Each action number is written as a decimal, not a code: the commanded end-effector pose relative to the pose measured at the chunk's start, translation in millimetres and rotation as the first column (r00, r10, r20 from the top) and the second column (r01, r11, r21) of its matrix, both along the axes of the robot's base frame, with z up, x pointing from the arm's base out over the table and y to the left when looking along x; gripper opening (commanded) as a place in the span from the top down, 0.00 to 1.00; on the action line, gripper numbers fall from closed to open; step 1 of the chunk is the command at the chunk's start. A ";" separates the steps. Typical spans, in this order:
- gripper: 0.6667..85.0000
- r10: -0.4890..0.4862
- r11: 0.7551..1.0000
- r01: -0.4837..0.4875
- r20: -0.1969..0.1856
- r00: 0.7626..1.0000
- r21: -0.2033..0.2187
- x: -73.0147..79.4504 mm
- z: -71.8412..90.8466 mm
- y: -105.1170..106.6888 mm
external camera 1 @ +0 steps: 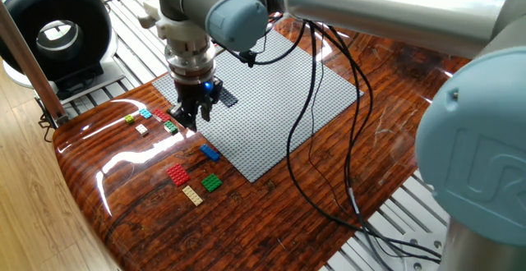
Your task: Build with small Lego blocks
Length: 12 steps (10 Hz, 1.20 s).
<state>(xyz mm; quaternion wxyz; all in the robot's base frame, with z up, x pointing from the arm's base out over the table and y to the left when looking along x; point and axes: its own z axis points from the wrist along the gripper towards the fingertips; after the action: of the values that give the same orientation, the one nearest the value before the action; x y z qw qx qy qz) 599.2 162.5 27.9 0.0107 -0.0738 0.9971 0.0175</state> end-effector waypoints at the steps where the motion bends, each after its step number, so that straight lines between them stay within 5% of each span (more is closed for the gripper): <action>1: 0.53 -0.018 1.000 0.018 -0.003 1.000 0.006 -2.6 2.2 1.0; 4: 0.50 -0.051 0.998 0.051 0.004 0.999 0.035 -27.5 5.7 8.4; 9: 0.51 -0.072 0.997 0.072 -0.002 0.997 -0.033 -35.9 3.8 -8.9; 12: 0.49 -0.114 0.993 0.114 -0.024 0.993 0.003 -42.0 0.5 2.1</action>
<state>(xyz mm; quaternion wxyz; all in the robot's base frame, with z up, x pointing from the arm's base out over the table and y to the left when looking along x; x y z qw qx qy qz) 562.5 158.4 29.6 0.0068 -0.0363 0.9993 0.0074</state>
